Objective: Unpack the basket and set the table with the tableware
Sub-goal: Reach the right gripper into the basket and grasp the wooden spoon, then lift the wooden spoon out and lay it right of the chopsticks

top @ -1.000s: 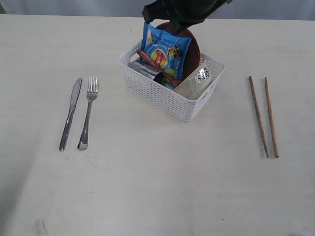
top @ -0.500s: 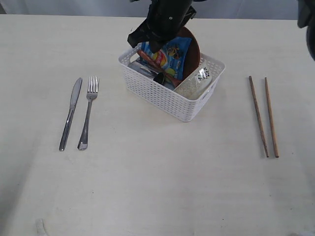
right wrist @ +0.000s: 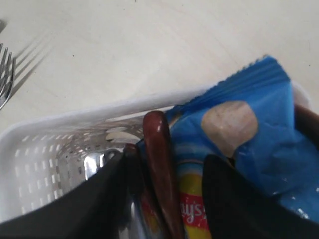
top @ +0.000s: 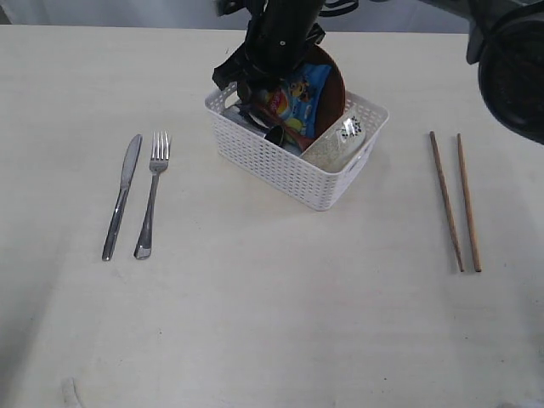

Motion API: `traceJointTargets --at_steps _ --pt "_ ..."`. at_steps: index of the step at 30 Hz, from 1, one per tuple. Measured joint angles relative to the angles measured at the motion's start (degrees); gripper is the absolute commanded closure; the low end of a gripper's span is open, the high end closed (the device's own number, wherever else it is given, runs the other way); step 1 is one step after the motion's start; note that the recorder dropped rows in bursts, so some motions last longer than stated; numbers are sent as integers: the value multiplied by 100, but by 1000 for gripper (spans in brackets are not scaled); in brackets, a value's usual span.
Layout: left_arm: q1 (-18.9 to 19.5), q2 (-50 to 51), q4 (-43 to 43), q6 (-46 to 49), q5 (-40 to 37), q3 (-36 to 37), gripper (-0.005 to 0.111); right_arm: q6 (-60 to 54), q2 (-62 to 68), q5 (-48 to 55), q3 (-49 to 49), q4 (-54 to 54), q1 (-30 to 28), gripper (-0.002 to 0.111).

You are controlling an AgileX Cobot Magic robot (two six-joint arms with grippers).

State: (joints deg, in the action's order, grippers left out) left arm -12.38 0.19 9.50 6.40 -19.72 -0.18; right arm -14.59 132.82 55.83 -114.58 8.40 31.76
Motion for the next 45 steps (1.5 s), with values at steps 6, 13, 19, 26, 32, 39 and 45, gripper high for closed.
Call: traceJointTargets --at_steps 6,13,19,26,32,39,45 --pt "0 0 0 0 0 0 107 195 91 -251 -57 -33 0 62" --pt "0 0 0 0 0 0 107 240 157 -372 -91 -33 0 62" --pt "0 0 0 0 0 0 107 240 213 -416 -114 -98 73 83" --pt "0 0 0 0 0 0 107 240 295 -483 -122 -361 175 87" --pt "0 0 0 0 0 0 107 240 308 -483 -122 -475 214 103" --pt "0 0 0 0 0 0 107 225 216 -449 -110 -454 224 109" --pt "0 0 0 0 0 0 107 258 -64 -132 -16 -135 277 109"
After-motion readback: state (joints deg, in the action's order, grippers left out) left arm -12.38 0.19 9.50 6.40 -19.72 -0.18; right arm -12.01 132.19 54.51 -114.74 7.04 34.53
